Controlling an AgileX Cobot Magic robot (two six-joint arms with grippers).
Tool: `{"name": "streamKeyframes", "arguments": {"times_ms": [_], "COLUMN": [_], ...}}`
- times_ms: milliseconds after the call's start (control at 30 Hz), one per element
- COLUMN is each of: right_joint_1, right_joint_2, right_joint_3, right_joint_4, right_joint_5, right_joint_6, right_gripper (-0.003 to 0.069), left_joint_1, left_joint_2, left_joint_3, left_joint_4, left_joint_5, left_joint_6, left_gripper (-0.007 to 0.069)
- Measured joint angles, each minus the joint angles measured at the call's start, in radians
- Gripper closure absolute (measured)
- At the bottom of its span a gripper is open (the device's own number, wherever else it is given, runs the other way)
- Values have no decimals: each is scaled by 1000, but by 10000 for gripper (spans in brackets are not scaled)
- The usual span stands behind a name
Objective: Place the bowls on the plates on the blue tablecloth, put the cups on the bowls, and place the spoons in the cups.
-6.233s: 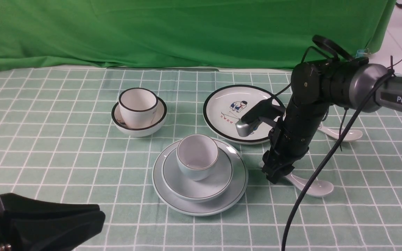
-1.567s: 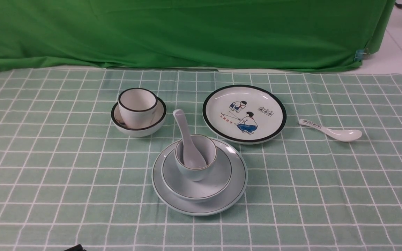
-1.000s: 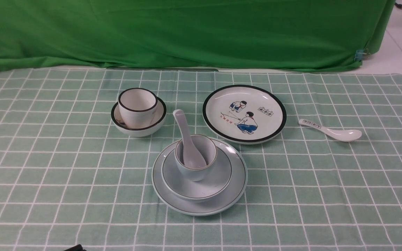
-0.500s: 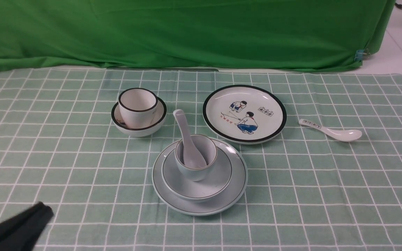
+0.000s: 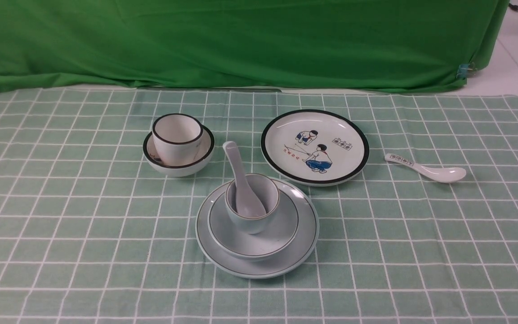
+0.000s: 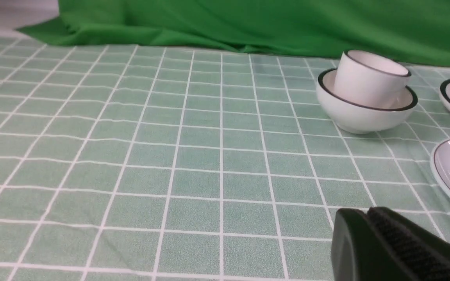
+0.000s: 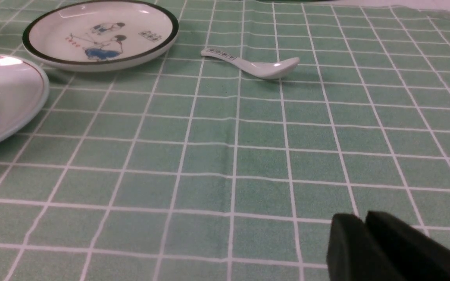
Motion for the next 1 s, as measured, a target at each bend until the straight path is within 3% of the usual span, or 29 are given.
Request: {"name": "streamKeyframes", "arguments": {"times_ms": [1000], "right_joint_1": [0], "right_joint_2": [0], "right_joint_3": [0], "right_joint_4": [0], "right_joint_5": [0], "right_joint_6": [0], "right_gripper": [526], "left_joint_1": [0], "left_joint_2": [0], "left_joint_3": [0], "left_joint_4": [15], "left_joint_5": [-4], "left_joint_6": [0], "left_gripper": [613]}}
